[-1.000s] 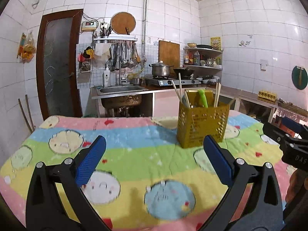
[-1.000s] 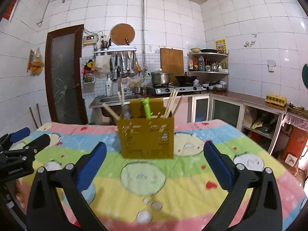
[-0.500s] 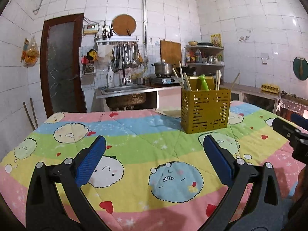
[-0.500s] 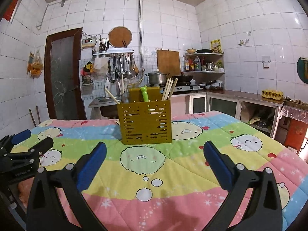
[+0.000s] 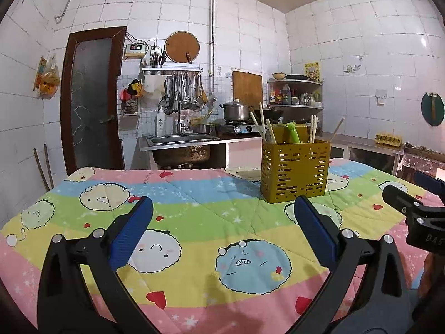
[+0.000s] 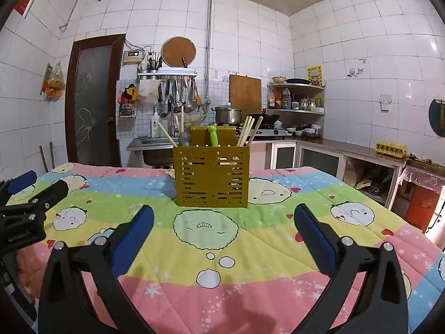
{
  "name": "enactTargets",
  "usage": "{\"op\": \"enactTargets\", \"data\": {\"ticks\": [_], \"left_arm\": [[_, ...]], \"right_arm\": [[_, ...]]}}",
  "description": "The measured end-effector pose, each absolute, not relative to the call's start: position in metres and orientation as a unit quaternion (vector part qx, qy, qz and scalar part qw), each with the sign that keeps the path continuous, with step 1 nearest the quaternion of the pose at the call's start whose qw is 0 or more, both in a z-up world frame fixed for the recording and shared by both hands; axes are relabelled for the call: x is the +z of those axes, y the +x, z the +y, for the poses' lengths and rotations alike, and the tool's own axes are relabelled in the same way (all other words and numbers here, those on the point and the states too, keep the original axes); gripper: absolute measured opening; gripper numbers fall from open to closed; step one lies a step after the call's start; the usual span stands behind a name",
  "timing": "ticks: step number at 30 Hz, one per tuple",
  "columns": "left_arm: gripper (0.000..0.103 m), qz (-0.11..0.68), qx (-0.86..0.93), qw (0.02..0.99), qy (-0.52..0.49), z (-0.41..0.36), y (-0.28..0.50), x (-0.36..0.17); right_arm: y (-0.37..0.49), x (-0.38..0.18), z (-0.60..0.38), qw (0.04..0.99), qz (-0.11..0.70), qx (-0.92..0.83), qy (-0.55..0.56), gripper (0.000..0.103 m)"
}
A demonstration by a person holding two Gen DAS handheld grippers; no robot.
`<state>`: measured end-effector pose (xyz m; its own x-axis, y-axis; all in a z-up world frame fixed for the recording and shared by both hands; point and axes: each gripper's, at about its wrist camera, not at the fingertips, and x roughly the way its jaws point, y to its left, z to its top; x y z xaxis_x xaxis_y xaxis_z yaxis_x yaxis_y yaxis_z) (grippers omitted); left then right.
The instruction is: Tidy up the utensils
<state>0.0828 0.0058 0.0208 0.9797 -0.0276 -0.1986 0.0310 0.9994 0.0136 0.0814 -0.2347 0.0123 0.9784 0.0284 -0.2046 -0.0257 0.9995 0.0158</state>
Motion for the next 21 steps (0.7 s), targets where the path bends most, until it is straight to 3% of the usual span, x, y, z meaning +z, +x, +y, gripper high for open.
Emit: {"op": "enactTargets", "data": {"ticks": [21], "left_arm": [[0.098,0.119,-0.028,0.993,0.001,0.0083,0.0883,0.0175]], "right_arm": [[0.0764,0.0125,-0.2403,0.996,0.092,0.010,0.013,0.099]]}}
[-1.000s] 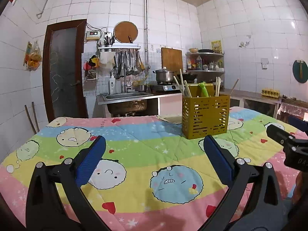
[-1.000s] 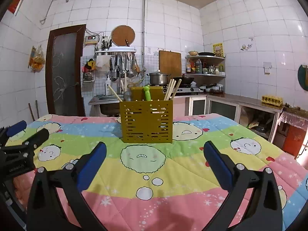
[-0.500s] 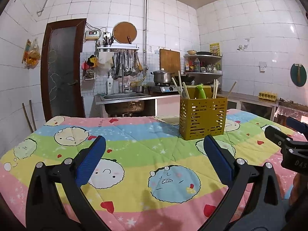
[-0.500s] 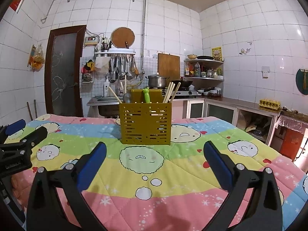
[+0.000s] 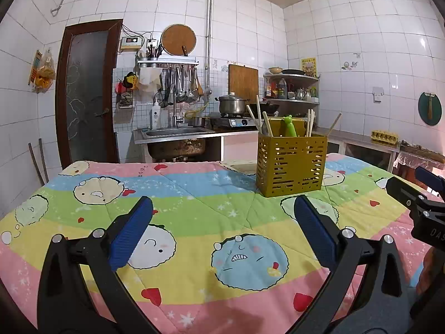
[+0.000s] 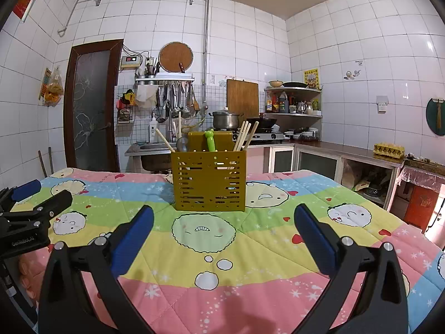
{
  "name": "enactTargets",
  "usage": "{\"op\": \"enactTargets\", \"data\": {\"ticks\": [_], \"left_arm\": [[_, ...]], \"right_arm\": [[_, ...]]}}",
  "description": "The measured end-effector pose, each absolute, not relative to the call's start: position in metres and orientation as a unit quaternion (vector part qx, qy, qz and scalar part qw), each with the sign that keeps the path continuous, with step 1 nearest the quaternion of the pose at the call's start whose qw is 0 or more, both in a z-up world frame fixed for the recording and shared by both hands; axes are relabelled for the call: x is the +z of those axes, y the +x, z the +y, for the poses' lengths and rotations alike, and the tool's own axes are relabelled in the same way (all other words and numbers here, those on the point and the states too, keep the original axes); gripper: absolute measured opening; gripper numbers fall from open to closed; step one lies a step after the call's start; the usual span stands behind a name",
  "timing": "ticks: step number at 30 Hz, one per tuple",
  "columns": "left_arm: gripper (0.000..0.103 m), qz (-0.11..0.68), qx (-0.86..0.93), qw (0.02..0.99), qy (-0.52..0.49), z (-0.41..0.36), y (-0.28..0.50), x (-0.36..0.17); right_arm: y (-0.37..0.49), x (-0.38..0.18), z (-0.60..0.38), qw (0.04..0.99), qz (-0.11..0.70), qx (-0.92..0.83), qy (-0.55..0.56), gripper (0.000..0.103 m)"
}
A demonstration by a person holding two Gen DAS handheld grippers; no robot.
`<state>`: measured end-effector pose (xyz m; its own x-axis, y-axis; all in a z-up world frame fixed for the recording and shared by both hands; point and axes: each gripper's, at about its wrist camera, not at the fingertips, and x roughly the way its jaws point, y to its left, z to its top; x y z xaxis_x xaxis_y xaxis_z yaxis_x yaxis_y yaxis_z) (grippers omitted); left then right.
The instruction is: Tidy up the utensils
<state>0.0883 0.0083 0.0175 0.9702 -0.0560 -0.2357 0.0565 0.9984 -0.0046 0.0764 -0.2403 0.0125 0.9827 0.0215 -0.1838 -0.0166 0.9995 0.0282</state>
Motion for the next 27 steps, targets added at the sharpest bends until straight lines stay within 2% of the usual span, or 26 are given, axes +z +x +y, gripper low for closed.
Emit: {"op": "enactTargets", "data": {"ticks": [27], "left_arm": [[0.098,0.113,-0.028,0.993,0.006,0.0074,0.0857,0.0183]], "right_arm": [[0.0775,0.0107,-0.2425,0.995,0.095,0.005,0.020,0.099]]}}
